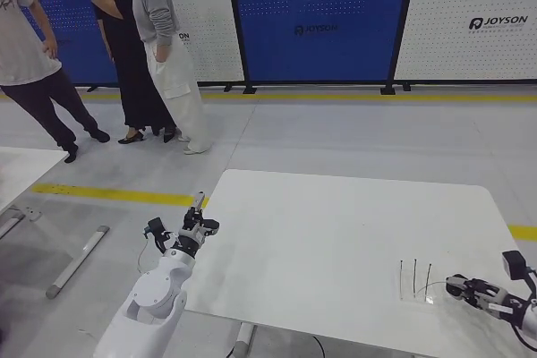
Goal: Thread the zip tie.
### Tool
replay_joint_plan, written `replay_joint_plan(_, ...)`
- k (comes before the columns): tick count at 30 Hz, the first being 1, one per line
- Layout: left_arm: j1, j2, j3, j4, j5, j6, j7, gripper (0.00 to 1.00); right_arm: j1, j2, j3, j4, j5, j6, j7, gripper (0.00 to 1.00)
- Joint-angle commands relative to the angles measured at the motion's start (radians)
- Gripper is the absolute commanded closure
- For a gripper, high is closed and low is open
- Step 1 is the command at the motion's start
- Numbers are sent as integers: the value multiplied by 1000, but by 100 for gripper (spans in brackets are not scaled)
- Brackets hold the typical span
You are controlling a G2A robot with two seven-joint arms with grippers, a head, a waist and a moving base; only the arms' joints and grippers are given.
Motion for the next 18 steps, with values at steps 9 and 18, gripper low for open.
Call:
replay_joint_plan(9, 0, 0, 0, 0, 0, 0, 0, 0, -44, 12, 40, -34, 23, -31, 15, 100)
replay_joint_plan(18, 0, 0, 0, 0, 0, 0, 0, 0, -139, 15, 137, -122, 173, -141, -32, 100)
